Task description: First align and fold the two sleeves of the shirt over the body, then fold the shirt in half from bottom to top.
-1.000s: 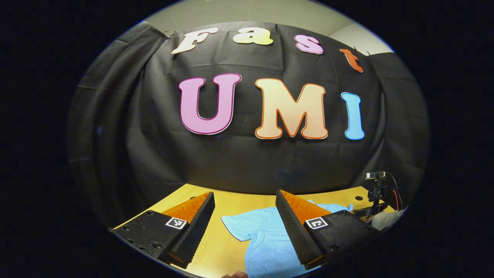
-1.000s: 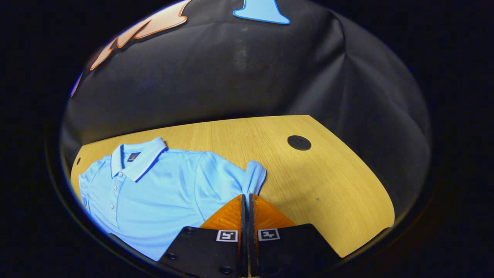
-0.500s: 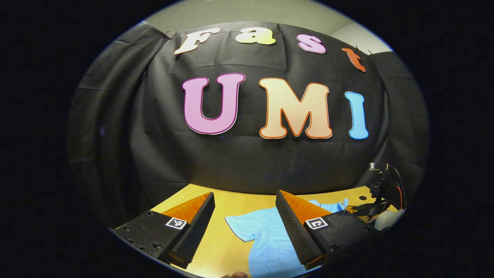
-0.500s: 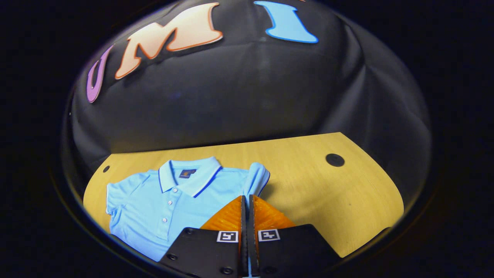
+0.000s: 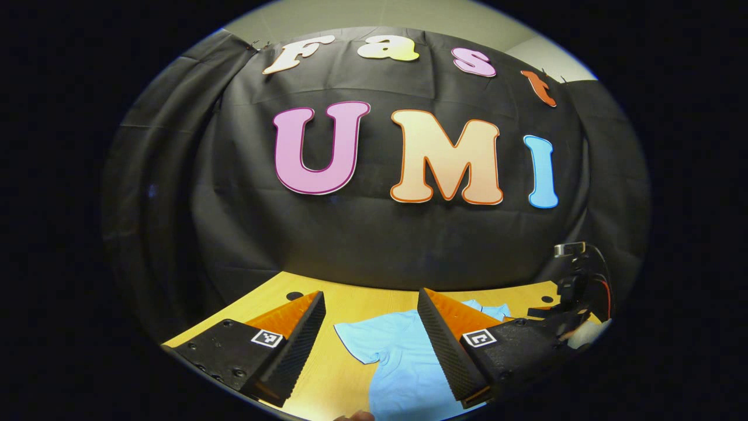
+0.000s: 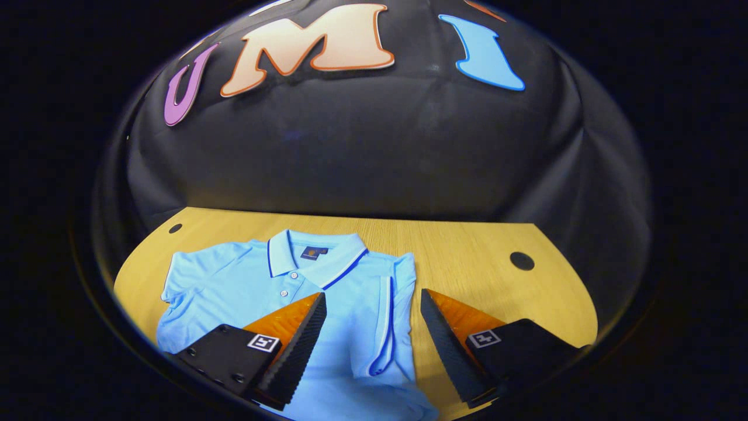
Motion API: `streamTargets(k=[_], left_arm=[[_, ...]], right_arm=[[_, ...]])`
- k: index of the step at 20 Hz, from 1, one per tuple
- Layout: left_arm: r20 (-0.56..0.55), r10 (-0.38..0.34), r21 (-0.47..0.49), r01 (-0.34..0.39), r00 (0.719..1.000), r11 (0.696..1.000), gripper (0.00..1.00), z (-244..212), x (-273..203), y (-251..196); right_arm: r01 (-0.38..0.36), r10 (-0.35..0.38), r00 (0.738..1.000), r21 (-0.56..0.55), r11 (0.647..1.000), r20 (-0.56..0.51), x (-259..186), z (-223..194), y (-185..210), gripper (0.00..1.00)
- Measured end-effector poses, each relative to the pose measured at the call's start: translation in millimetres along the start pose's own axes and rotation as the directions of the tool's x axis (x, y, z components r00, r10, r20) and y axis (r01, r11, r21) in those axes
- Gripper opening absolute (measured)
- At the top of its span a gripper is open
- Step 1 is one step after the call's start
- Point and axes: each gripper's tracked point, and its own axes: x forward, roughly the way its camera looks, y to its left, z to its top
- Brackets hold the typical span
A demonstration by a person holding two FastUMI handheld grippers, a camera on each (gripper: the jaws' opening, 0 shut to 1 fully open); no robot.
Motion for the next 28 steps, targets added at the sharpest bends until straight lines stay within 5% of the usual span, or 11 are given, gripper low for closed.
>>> streamTargets(k=[6, 12, 20, 26, 28], left_arm=[[-0.072, 0.061, -0.018, -0.063, 0.996, 0.998, 0.95, -39.8, 37.8, 18.2], [-0.188, 0.088, -0.013, -0.092, 0.978, 0.996, 0.95, -102.2, 92.5, 33.3], [-0.407, 0.121, 0.029, -0.119, 0.905, 0.992, 0.95, -205.6, 143.5, 51.3], [-0.505, 0.104, 0.053, -0.089, 0.857, 0.995, 0.95, -242.6, 150.7, 50.8], [-0.5, 0.103, 0.043, -0.094, 0.86, 0.995, 0.96, -242.9, 153.2, 50.1]], right_arm=[[-0.012, 0.011, 0.996, 0.01, 1.0, 0.092, -70.3, 34.3, -10.6, 1.0], [-0.001, 0.0, 0.995, 0.012, 1.0, 0.101, -123.5, 23.7, -29.8, 1.0], [0.081, -0.081, 0.997, 0.036, 0.996, 0.015, -156.0, -22.0, -71.2, 1.0], [0.114, -0.112, 0.993, 0.062, 0.992, -0.03, -162.8, -40.9, -86.5, 1.0], [0.104, -0.103, 0.994, 0.059, 0.993, -0.029, -163.4, -40.2, -81.9, 1.0]])
